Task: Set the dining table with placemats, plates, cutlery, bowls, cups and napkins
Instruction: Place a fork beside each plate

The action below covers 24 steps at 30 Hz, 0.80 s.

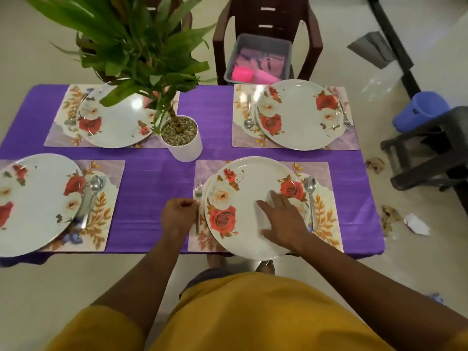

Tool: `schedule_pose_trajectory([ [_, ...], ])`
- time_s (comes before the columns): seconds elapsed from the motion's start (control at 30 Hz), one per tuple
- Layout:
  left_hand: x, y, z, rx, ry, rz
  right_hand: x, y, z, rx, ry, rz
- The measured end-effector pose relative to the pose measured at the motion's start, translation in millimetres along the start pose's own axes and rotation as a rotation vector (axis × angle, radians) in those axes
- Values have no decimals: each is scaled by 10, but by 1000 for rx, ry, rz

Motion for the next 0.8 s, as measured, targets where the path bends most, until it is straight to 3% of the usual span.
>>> schedule_pose_trajectory([
  [0.43,70,29,49,17,22,-56,88,-108,43,-4,14,30],
  [0.63,54,-48,-26,32,-62,-85,95,-112,57,0,27,23],
  [0.8,141,-69,-72,82,30,-147,105,-114,55,7,27,21],
])
Point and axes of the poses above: each hand's wrist, its own z-axis towards the middle knuckle, its own x-axis out of the palm, y = z × x, the point moved 2 cm from there along z, towards the middle knuckle, and after that the axes turned 2 degrees about z, right-handed, at the moved point
